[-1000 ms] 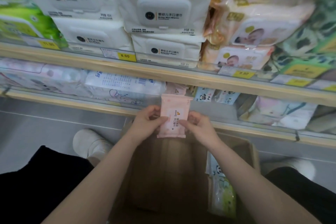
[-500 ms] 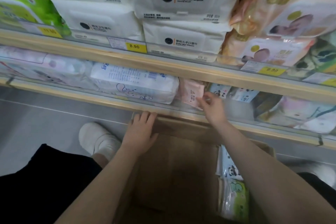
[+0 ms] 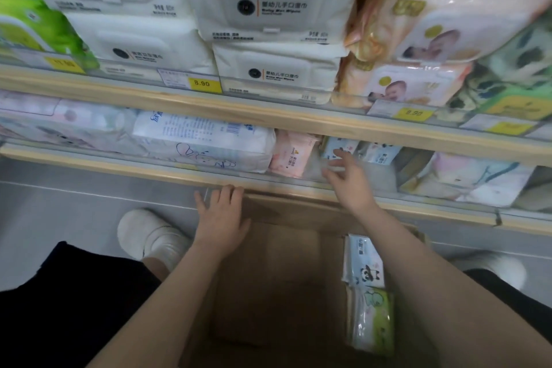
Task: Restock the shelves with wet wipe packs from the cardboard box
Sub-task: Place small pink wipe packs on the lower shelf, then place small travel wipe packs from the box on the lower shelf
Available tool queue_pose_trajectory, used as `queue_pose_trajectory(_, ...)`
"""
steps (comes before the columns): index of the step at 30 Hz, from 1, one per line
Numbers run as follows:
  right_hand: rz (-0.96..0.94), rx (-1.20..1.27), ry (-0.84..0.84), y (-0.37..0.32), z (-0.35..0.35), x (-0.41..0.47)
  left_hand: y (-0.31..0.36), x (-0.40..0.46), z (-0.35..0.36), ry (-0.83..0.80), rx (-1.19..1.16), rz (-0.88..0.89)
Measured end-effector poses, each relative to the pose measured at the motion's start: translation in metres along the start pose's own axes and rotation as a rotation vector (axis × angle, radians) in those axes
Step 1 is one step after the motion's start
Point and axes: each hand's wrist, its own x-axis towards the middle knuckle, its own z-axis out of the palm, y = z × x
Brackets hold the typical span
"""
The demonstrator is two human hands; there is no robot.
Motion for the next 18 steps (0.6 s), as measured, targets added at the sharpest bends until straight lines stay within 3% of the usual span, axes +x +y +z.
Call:
queue_pose_trajectory(4, -0.069, -0.069, 0.064, 0.012, -0.058, -0.05, 0.038, -0.007, -0.006, 0.1, -0.06, 0.106)
queue_pose_trajectory(10, 0.064, -0.125, 0.214, 0.068, -0.126, -0.117, 0.12, -0.016, 0.004, 0.077, -0.23, 0.331)
queue_pose_trajectory(15, 0.195, -0.104, 0.268, 0.115, -0.132, -0.161, 0.168, -0.025, 0.018, 0.041, -0.325, 0.451)
queue_pose_trajectory(18, 0.268, -0.102, 0.25, 0.139, -0.109, -0.174, 0.189, -0.035, 0.03, -0.104, -0.353, 0.506)
